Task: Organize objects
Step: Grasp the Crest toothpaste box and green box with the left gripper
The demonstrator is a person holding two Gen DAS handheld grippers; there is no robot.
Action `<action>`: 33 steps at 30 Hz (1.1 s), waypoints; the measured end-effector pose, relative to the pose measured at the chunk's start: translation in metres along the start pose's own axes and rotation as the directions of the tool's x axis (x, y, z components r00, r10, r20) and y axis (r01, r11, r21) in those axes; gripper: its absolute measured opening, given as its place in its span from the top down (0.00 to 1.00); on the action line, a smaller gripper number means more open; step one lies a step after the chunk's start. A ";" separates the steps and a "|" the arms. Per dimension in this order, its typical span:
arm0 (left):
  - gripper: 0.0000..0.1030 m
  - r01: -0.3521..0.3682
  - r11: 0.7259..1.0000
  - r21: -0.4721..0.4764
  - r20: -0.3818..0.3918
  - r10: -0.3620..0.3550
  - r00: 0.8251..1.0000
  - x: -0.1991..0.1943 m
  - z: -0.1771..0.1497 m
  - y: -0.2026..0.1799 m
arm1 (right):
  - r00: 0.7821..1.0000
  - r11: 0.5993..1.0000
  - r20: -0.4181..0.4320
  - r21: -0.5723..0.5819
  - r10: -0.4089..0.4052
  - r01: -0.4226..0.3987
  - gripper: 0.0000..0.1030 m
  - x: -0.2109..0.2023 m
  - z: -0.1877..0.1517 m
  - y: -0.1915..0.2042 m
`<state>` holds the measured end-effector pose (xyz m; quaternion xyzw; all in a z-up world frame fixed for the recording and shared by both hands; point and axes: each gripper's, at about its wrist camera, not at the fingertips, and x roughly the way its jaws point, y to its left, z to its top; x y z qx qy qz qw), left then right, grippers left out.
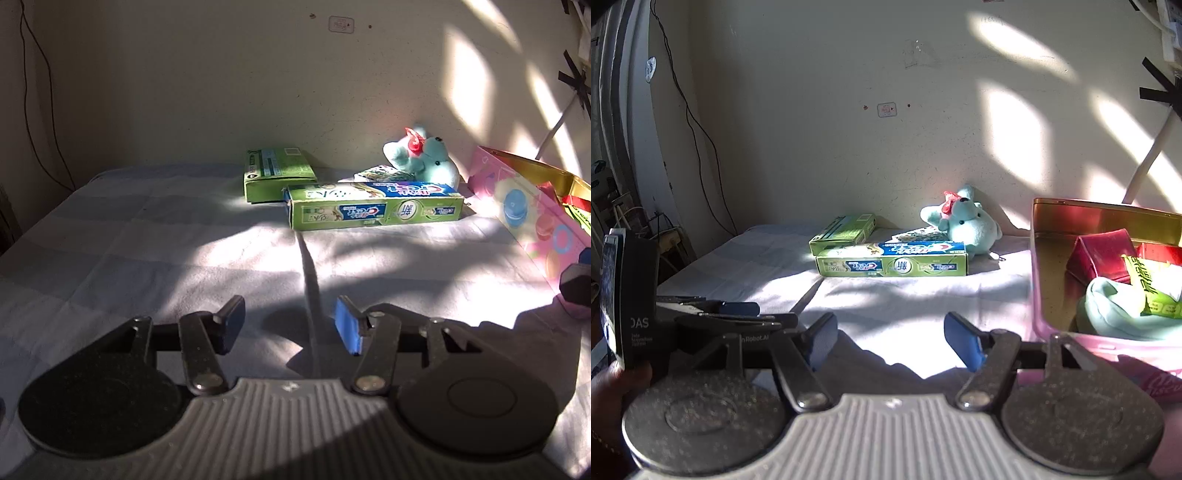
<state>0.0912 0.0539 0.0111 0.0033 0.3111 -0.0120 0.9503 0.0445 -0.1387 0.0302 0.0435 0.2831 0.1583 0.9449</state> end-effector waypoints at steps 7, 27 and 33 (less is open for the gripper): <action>0.43 0.039 0.983 -0.179 0.025 -0.035 0.999 0.005 -0.002 0.034 | 0.998 1.000 -0.070 0.018 -0.002 0.003 0.35 0.081 0.055 0.014; 0.41 0.037 0.956 -0.291 0.041 -0.026 0.999 0.005 0.004 0.070 | 0.969 0.997 -0.248 -0.079 -0.009 -0.011 0.42 0.162 0.070 0.035; 0.40 0.092 0.957 -0.274 0.080 -0.073 0.994 -0.005 0.002 0.064 | 0.979 0.992 -0.188 -0.078 0.082 -0.098 0.40 0.094 0.040 0.037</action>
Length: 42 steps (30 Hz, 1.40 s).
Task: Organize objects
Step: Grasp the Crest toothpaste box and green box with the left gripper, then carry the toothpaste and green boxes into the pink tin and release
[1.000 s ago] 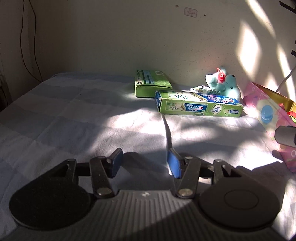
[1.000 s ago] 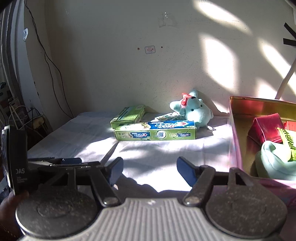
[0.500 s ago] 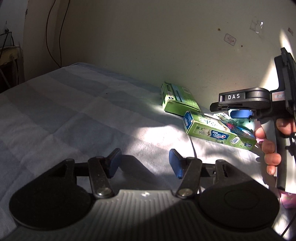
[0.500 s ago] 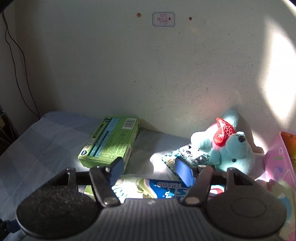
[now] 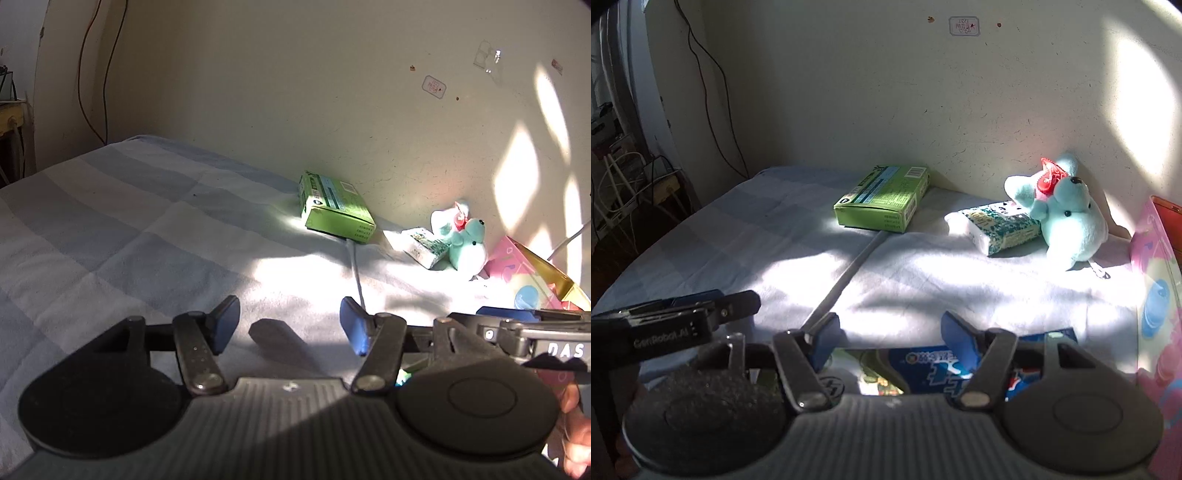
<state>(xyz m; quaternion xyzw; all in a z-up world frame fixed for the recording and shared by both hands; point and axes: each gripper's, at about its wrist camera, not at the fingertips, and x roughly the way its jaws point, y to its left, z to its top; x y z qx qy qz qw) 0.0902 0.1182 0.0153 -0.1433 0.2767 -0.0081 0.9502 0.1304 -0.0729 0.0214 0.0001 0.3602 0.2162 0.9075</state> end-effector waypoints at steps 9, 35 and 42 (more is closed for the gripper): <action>0.40 0.106 0.994 0.008 -0.042 -0.105 0.994 -0.033 -0.016 -0.025 | 0.987 0.976 -0.004 0.145 -0.163 0.162 0.37 0.000 0.008 -0.065; 0.36 0.340 0.929 0.148 -0.251 -0.297 0.921 -0.049 -0.046 -0.058 | 0.996 0.997 0.055 0.020 -0.071 0.070 0.21 -0.106 -0.127 -0.028; 0.36 0.402 0.893 0.201 -0.295 -0.336 0.894 -0.048 -0.055 -0.110 | 0.972 0.979 0.117 0.021 -0.202 0.201 0.21 -0.140 -0.156 -0.049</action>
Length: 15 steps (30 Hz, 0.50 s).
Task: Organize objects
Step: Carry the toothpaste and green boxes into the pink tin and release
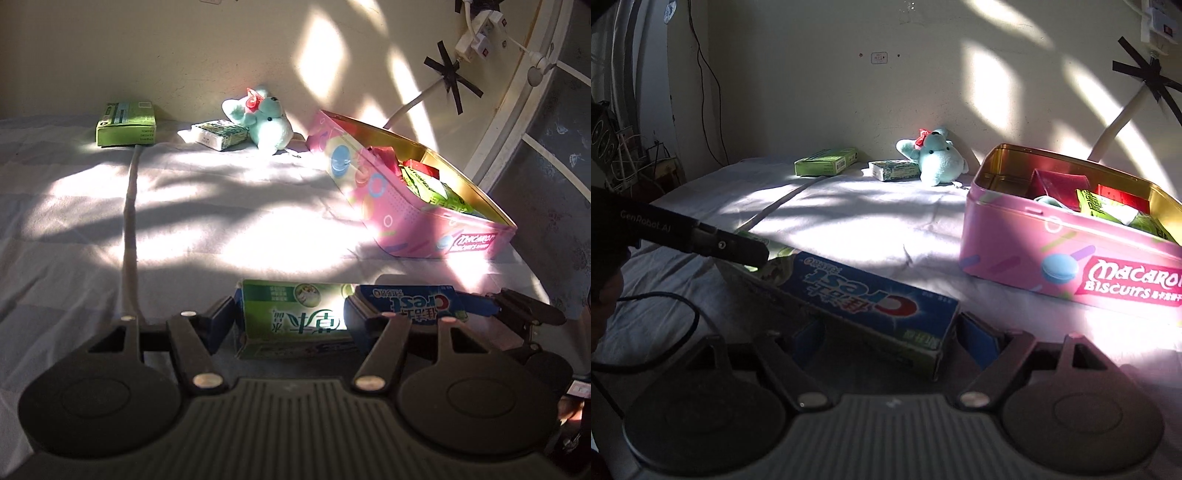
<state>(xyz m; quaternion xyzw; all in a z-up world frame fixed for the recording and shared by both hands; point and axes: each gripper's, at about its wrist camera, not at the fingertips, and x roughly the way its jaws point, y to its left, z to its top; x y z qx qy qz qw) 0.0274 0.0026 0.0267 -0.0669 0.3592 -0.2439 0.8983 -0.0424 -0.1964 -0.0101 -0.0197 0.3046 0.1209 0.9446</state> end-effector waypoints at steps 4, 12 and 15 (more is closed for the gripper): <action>0.36 0.057 0.996 0.066 0.055 -0.061 0.997 0.001 0.033 -0.034 | 0.985 0.996 0.151 0.001 -0.086 0.086 0.21 -0.039 0.013 -0.024; 0.35 0.108 0.979 0.174 0.134 -0.132 0.982 0.043 0.099 -0.110 | 0.938 0.976 0.268 0.048 -0.219 0.214 0.22 -0.059 0.059 -0.102; 0.35 0.111 0.974 0.197 0.094 -0.132 0.987 0.073 0.110 -0.126 | 0.943 0.971 0.229 0.056 -0.241 0.234 0.22 -0.045 0.066 -0.136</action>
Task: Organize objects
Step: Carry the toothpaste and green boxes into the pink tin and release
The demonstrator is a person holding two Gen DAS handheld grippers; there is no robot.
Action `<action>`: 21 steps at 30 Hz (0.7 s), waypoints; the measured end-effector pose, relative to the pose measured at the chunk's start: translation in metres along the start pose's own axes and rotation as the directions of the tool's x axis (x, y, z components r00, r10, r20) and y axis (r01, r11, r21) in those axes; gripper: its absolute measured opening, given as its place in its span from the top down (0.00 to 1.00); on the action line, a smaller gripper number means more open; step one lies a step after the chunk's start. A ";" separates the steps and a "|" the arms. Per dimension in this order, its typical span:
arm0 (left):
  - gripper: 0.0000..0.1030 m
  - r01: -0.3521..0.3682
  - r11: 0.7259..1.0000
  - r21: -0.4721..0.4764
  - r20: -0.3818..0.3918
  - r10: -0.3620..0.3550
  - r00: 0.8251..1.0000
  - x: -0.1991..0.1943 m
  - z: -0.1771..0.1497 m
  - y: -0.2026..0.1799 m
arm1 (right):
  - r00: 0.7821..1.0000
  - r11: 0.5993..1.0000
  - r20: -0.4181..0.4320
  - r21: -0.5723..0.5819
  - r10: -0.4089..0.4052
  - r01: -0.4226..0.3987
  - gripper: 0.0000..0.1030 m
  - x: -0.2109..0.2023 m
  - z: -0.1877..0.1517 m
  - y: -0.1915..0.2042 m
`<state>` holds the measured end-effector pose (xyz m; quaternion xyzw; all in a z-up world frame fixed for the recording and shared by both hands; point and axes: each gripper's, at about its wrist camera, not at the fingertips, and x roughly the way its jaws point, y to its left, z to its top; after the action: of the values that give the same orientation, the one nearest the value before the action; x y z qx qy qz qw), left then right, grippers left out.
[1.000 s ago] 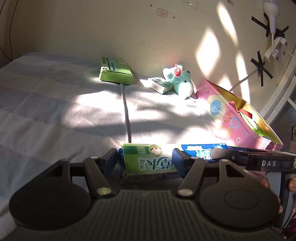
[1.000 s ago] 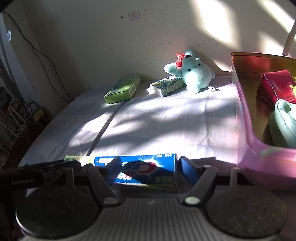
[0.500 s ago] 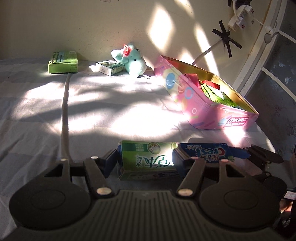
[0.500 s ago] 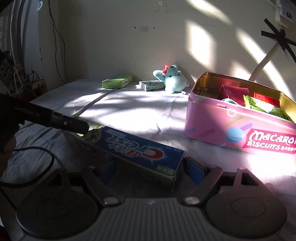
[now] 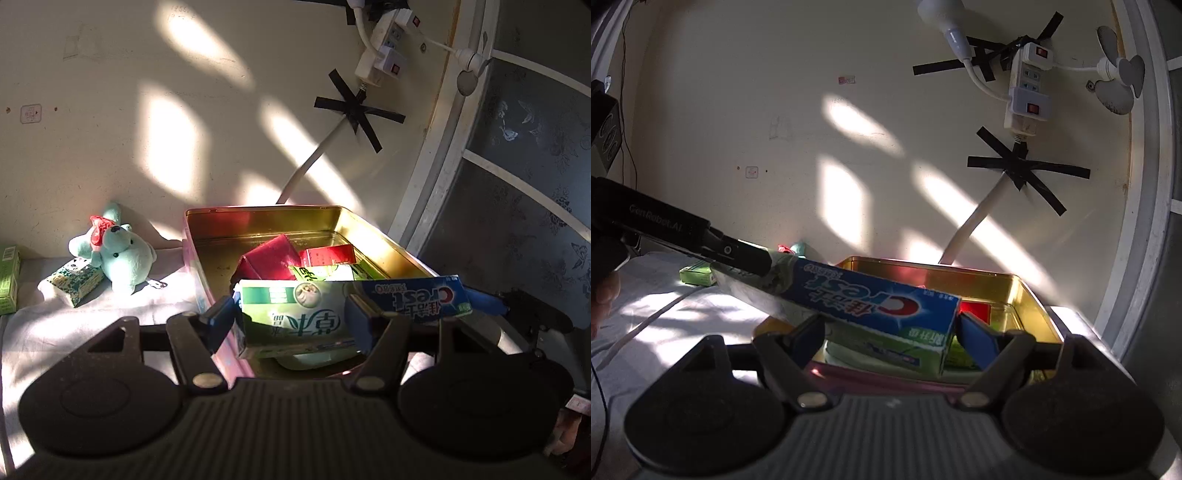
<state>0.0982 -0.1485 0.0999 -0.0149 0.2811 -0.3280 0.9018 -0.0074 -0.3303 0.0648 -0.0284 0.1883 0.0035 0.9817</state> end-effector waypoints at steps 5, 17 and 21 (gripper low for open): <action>0.36 -0.017 0.999 0.031 -0.097 0.020 0.995 0.048 0.000 -0.013 | 0.994 0.999 -0.111 0.034 -0.014 0.018 0.22 0.034 -0.009 -0.035; 0.31 -0.141 0.974 0.175 -0.137 0.166 0.976 0.109 0.009 -0.032 | 0.984 0.997 -0.162 -0.004 -0.077 0.077 0.25 0.091 -0.003 -0.048; 0.33 -0.176 0.974 0.146 -0.145 0.197 0.970 0.112 0.011 -0.028 | 0.986 0.993 -0.140 0.064 -0.086 0.096 0.28 0.092 0.001 -0.054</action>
<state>0.1581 -0.2393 0.0597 0.0972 0.3298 -0.2597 0.9024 0.0793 -0.3842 0.0352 -0.0023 0.2535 -0.0501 0.9660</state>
